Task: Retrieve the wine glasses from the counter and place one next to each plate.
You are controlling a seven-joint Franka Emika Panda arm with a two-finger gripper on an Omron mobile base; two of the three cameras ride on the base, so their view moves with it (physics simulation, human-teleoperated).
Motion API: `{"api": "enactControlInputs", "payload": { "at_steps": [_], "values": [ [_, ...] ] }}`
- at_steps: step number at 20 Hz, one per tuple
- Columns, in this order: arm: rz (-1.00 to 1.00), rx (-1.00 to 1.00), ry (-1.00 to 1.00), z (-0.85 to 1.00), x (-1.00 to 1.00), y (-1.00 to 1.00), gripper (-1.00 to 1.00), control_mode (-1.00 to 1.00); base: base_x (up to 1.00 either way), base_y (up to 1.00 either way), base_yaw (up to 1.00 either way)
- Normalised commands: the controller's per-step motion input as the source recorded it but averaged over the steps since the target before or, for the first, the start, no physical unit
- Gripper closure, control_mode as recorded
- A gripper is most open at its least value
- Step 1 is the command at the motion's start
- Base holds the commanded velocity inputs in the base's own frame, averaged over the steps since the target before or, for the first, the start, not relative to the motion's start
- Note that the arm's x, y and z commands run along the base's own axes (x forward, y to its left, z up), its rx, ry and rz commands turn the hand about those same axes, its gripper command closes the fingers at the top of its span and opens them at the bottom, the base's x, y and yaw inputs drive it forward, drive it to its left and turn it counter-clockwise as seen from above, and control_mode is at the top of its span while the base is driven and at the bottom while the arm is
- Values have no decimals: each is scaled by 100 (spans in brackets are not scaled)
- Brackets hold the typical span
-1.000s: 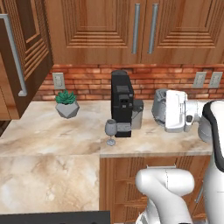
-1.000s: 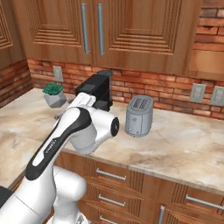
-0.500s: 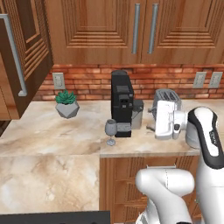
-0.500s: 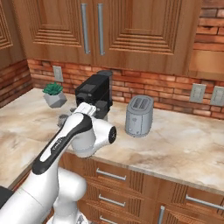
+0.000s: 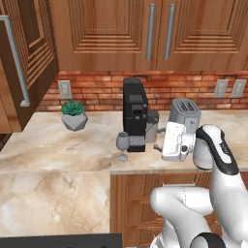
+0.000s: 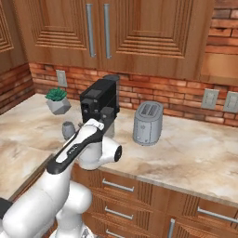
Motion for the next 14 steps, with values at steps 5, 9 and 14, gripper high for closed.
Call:
{"api": "enactControlInputs", "payload": {
  "at_steps": [5,9,14],
  "values": [
    [0,16,4,-48,43,20,-100,-100,0,0,0],
    [0,7,4,-40,29,20,-100,-100,0,0,0],
    [0,0,5,-25,36,13,-100,-100,0,0,0]
  ]
}}
